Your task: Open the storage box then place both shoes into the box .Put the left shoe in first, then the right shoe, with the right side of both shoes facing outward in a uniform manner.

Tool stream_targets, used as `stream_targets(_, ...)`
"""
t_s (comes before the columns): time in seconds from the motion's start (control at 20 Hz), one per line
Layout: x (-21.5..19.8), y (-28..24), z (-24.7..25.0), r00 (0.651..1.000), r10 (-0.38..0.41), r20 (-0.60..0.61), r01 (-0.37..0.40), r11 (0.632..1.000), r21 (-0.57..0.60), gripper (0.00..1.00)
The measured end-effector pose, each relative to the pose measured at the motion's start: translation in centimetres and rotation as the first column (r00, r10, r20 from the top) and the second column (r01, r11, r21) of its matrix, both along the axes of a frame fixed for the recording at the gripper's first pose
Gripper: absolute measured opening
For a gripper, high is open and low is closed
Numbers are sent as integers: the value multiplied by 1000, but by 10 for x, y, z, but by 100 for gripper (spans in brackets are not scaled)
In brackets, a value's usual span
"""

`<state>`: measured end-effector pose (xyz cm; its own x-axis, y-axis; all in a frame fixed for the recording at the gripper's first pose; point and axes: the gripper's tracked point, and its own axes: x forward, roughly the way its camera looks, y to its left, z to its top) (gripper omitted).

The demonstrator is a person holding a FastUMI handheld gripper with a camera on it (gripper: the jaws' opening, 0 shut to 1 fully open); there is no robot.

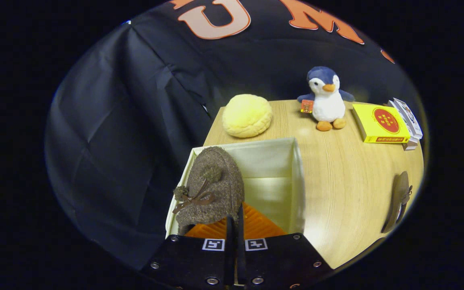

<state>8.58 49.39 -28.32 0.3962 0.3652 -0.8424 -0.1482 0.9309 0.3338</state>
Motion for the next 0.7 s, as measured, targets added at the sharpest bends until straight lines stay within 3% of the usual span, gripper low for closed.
stream_targets(0.25,-7,10,-40,995,-24,-101,17,998,-63,4)
stream_targets(0.55,-13,27,-66,981,-44,-191,33,998,-61,6)
stream_targets(0.7,-28,38,-68,969,-3,-245,1,1000,-7,15)
